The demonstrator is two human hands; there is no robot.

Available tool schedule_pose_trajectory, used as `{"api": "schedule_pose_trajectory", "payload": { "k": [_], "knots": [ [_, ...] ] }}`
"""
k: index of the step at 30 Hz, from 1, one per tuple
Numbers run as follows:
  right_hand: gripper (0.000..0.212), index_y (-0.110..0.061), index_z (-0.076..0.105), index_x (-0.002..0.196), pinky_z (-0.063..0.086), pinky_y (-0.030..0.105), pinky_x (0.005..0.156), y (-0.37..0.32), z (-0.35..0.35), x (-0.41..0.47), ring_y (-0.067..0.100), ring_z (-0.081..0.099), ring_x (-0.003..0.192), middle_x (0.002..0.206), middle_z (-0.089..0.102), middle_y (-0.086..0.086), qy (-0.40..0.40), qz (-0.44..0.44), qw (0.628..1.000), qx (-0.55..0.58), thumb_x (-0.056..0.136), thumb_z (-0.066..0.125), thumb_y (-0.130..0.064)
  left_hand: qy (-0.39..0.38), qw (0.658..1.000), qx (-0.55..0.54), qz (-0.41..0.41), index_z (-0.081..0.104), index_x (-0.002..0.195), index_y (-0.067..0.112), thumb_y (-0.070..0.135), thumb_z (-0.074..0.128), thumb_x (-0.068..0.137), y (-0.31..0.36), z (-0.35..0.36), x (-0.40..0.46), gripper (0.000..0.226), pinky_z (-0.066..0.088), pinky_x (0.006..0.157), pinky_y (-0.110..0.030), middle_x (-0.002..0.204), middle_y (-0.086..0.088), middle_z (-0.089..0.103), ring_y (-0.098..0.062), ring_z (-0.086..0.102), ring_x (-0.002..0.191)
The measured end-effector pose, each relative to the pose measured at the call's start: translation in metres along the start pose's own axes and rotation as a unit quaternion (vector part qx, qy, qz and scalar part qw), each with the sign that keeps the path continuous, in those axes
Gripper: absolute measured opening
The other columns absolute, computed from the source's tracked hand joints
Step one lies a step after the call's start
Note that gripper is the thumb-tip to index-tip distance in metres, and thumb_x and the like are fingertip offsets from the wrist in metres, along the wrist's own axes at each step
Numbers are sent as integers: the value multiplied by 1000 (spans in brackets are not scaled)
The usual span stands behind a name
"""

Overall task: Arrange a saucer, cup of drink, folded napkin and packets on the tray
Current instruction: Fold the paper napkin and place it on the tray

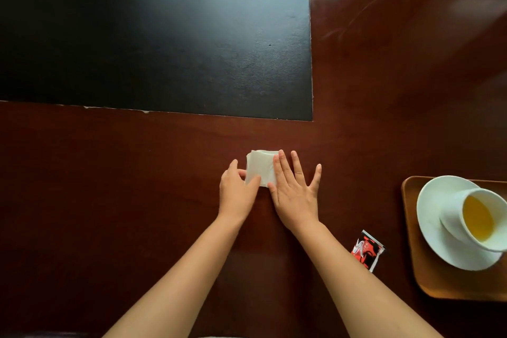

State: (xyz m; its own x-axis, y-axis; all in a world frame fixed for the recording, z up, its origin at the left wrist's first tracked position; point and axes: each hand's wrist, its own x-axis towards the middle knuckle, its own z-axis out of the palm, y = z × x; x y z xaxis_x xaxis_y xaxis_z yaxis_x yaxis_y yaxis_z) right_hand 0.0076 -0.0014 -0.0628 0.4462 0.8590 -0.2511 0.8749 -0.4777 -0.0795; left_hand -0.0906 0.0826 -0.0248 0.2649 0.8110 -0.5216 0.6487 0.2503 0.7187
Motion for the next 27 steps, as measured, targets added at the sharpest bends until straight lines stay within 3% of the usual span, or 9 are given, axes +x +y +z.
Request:
{"api": "schedule_pose_trajectory", "payload": {
  "k": [4, 7, 10, 16, 22, 25, 27],
  "knots": [
    [58, -22, -13, 141, -34, 53, 98, 2, 0, -6, 13, -29, 135, 154, -11, -8, 8, -8, 1000, 10, 97, 19, -42, 9, 1000, -16, -14, 54, 124, 9, 21, 64, 82, -1, -5, 7, 45, 50, 91, -40, 96, -2, 66, -22, 63, 97],
    [58, -21, -9, 142, -35, 53, 98, 3, 0, -11, 14, -29, 135, 157, -4, -7, 6, -17, 1000, 14, 97, 21, -41, 15, 999, 23, 26, 70, 94, 12, 20, 64, 80, -3, -9, 8, 17, 50, 79, -33, 90, -4, 71, -20, 65, 88],
    [58, -21, -10, 142, -34, 53, 98, 6, 0, -16, 14, -29, 135, 157, -3, -7, 5, -21, 1000, 21, 97, 22, -41, 1, 999, 25, 27, 73, 81, 15, 17, 65, 79, -4, -9, 8, 9, 52, 76, -35, 82, -4, 72, -23, 67, 83],
    [59, -24, -13, 143, -33, 55, 97, 13, 1, -20, 14, -31, 134, 157, -6, -5, -5, -32, 999, 12, 97, 19, -43, 1, 1000, 23, -9, 75, 85, 15, 15, 64, 79, -11, -10, 6, 12, 57, 77, -42, 85, -7, 74, -26, 69, 81],
    [58, -26, -3, 146, -29, 58, 97, 32, -7, -27, 19, -32, 135, 156, -16, 4, 0, 11, 1000, -6, 96, 19, -46, 21, 999, -37, -24, 73, 87, 8, 8, 63, 80, -6, -13, -13, 13, 54, 64, -34, 70, -3, 68, -18, 60, 58],
    [55, -21, 16, 146, -10, 54, 111, 40, -24, -30, 21, -6, 144, 157, 10, 6, 31, 36, 988, 147, 97, 30, -41, 14, 996, -91, -12, 70, 90, 8, 6, 62, 83, 4, -20, -25, 11, 50, 49, -17, 69, -2, 66, -12, 58, 57],
    [47, -15, 41, 136, 16, 46, 114, 38, -46, -31, 24, 26, 138, 146, 40, 9, 15, 75, 925, 373, 95, 39, -37, -20, 993, -120, -9, 68, 90, 12, 7, 63, 84, 13, -23, -37, 9, 49, 49, -15, 73, 0, 67, -9, 60, 61]
  ]
}}
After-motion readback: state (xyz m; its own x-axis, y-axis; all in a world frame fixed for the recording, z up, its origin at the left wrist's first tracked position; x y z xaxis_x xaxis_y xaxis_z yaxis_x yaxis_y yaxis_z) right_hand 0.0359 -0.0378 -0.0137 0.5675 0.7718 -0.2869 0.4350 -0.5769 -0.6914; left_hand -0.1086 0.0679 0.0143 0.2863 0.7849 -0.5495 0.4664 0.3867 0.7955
